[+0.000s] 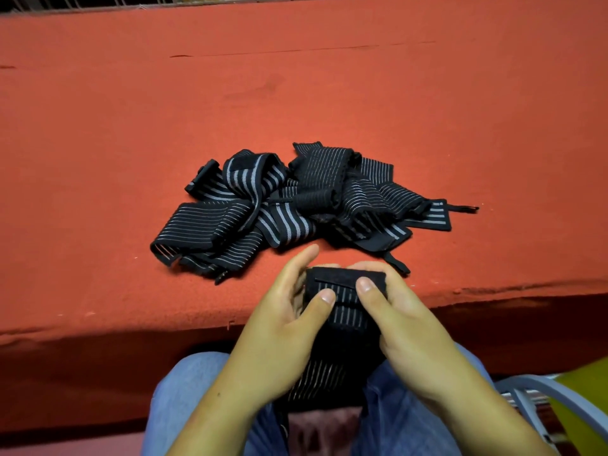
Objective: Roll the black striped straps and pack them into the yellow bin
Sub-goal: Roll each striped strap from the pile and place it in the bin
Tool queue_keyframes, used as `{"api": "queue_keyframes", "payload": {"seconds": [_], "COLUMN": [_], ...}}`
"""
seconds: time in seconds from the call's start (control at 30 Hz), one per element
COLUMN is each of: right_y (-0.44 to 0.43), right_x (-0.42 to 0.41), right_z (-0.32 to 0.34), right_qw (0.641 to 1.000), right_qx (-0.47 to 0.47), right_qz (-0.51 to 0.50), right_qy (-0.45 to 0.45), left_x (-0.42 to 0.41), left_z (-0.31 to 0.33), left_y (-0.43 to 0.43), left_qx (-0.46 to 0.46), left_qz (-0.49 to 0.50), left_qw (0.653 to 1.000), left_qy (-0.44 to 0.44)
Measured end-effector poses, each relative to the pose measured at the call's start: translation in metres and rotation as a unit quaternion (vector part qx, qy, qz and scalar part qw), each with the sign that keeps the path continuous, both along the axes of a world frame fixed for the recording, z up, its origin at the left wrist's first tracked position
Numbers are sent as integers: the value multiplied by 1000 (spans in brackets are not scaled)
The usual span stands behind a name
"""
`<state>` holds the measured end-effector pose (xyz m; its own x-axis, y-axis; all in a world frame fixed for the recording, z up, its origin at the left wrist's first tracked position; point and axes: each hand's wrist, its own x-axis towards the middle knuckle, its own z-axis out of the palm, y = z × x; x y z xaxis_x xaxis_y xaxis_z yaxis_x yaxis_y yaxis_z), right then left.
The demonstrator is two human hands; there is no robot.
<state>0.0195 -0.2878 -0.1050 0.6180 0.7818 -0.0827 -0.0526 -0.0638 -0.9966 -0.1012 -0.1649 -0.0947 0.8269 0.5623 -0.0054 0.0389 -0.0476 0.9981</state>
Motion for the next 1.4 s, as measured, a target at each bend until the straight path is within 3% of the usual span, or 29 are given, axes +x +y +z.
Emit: {"api": "queue_keyframes", "payload": {"seconds": [0.17, 0.33, 0.77, 1.0, 1.13, 1.4], "right_y": [-2, -3, 0, 2, 5, 7], "right_x": [0, -2, 0, -4, -8, -16], "right_z": [4, 3, 1, 2, 3, 5], "right_qw": [997, 994, 1000, 999, 998, 998], "right_qx": [6, 16, 19, 16, 32, 55], "right_qz": [17, 31, -6, 23, 3, -18], "right_qy": [-71, -102, 20, 29, 54, 6], "left_x": [0, 2, 0, 6, 12, 10], "left_z": [4, 1, 0, -6, -7, -5], "left_y": [1, 6, 8, 1, -11, -13], "left_qx": [-5, 60, 62, 24, 46, 40], "left_qz": [16, 24, -11, 8, 36, 40], "left_qw": [1000, 998, 998, 999, 998, 998], "left_qy": [-4, 22, -2, 27, -12, -33]}}
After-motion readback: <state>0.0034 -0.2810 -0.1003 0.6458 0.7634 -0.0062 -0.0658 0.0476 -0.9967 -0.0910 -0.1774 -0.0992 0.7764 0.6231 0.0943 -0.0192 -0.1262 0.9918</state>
